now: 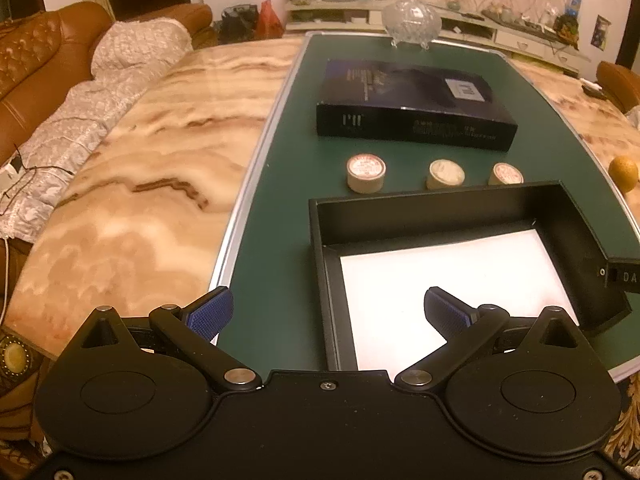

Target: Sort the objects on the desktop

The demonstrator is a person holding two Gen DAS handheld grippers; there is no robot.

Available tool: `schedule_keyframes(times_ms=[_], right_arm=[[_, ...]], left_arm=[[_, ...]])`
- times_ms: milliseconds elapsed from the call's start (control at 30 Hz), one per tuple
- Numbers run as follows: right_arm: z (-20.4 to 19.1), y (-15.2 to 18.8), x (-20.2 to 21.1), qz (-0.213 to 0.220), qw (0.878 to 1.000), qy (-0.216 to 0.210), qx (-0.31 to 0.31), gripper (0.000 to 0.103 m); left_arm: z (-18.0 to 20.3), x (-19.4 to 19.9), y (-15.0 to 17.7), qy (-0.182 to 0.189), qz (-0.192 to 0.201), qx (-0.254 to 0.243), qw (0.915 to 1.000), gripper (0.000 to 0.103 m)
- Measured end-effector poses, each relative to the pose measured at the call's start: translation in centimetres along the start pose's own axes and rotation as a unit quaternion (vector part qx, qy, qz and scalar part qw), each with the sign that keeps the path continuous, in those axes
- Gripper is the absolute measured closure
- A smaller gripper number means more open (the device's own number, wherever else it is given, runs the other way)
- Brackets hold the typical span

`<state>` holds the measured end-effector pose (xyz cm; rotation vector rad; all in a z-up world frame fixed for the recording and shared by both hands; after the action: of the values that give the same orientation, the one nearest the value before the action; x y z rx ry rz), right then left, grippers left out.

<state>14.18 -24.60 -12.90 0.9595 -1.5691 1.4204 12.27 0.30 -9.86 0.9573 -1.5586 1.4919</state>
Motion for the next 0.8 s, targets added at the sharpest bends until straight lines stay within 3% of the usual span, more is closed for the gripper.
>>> schedule_keyframes(times_ms=[67, 200, 400, 800], right_arm=[[0.1, 0.4, -0.4, -0.001, 1.0, 0.003, 0.0, 0.067], [0.6, 1.1, -0.2, 0.003, 1.0, 0.01, -0.008, 0.089], [1.3, 2.2, 0.0, -0.008, 1.0, -0.011, -0.022, 0.091], [0.8, 3.5, 0.8, -0.011, 1.0, 0.0, -0.02, 0.091]], left_arm=[[-0.1, -0.8, 0.0, 0.005, -0.008, 0.001, 1.0, 0.004], [-0.3, -2.6, 0.4, 0.023, -0.038, 0.002, 0.999, 0.03], [-0.9, -4.8, 1.6, 0.057, -0.08, 0.017, 0.995, 0.059], [-1.6, -4.2, 2.8, 0.065, -0.087, 0.007, 0.994, 0.066]])
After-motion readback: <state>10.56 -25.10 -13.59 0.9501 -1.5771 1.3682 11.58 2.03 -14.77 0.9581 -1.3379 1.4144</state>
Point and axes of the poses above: each gripper's, at about its wrist camera, not at the fingertips, and x roughly against the way its jaws point, z to its right, y to its underside, the point moved 3 cm from there along -x, roughly the way its jaws point, and after that the axes turned 12 degrees about -z, right-handed, at the moved point
